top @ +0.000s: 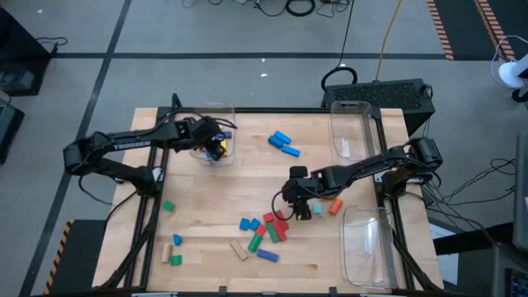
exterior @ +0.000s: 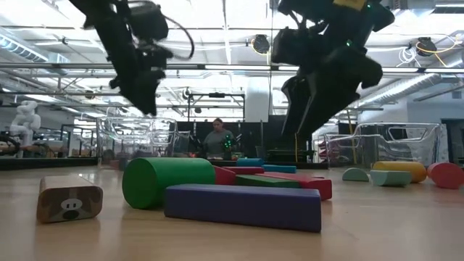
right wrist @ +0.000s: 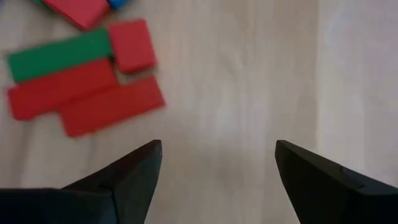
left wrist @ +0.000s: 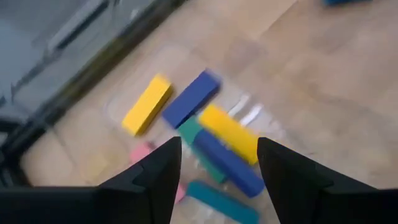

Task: Sort blocks by size
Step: Put the red rectangle block into the top left transparent bin

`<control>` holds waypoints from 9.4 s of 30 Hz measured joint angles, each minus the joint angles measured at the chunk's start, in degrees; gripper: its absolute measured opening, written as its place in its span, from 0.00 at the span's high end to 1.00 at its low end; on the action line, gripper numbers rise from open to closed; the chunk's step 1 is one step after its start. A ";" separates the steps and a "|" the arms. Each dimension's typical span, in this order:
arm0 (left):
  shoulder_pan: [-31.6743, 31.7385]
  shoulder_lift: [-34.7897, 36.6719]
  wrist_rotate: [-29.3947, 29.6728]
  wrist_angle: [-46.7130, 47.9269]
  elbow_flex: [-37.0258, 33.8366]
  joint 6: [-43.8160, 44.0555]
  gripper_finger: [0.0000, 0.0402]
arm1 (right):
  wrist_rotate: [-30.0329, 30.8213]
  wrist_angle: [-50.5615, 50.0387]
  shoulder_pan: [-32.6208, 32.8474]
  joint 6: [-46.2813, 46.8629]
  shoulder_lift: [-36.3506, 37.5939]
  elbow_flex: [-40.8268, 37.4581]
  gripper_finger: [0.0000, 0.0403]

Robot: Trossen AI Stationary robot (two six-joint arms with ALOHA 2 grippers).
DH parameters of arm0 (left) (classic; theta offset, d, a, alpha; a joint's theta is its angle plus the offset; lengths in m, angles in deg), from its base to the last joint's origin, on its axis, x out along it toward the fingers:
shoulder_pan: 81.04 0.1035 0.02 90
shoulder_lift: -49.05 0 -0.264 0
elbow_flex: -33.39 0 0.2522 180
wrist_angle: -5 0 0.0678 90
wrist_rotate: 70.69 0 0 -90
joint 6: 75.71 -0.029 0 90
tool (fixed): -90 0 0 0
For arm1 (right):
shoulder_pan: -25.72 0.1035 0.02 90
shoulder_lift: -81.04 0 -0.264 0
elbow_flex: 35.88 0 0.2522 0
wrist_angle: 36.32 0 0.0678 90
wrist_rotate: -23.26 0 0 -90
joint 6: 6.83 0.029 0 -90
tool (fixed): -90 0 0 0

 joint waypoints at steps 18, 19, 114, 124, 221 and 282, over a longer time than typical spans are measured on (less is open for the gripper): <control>-23.24 2.29 -0.46 -10.56 0.11 -2.06 0.47 | 0.06 4.20 0.37 34.38 -1.09 0.02 0.26; -24.16 2.00 -0.48 -10.64 0.07 -2.65 0.47 | 0.10 4.88 0.37 36.89 -1.72 0.02 0.26; -27.49 -6.34 1.49 -19.50 0.07 12.77 0.47 | 17.83 1.73 4.22 27.83 -12.11 5.66 0.81; -27.56 -6.37 -0.42 -23.08 0.07 11.63 0.47 | 35.09 10.85 5.27 14.82 -11.98 5.64 0.81; -28.98 -14.99 -35.96 -60.41 -0.02 -21.32 0.84 | -27.41 33.62 -4.84 -20.39 5.60 5.68 0.55; 6.63 -6.21 -9.07 4.92 0.02 -0.05 0.74 | 4.46 10.93 0.09 34.22 6.58 -16.06 0.33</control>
